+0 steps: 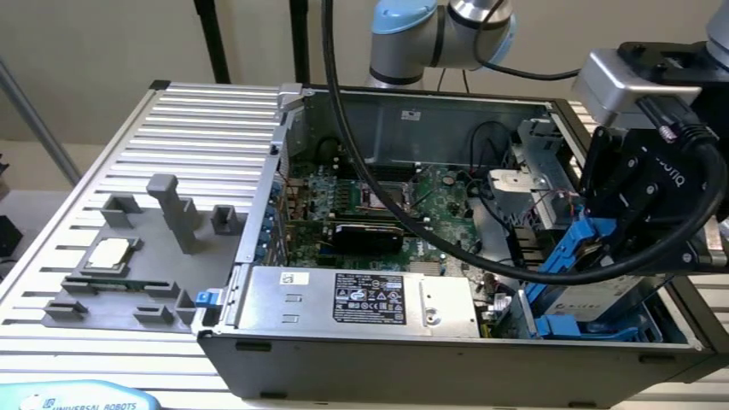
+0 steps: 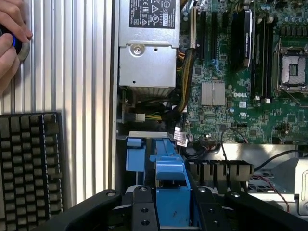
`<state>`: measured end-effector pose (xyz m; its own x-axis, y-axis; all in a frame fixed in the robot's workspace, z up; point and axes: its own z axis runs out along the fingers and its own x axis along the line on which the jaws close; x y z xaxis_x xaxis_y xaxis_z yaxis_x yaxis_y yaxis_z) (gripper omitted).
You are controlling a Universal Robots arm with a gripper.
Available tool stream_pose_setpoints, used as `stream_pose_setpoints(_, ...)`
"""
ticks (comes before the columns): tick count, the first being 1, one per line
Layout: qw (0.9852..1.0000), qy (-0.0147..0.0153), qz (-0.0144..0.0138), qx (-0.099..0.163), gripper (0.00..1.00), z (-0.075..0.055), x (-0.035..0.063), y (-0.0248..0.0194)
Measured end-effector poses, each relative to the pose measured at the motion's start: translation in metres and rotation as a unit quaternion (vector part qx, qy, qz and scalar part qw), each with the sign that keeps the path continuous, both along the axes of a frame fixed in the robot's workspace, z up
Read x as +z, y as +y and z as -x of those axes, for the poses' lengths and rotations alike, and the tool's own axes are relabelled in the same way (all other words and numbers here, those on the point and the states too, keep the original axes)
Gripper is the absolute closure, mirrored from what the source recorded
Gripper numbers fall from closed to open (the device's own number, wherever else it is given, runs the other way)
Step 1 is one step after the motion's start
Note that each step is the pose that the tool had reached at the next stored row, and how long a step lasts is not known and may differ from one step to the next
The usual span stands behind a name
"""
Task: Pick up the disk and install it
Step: 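Insert the disk into the insertion slot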
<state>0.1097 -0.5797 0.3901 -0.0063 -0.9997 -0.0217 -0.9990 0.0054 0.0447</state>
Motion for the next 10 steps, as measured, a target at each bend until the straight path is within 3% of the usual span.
stream_pose_setpoints(10,1.0,0.0001,0.0,0.0,0.67,0.0,-0.0179,-0.0006)
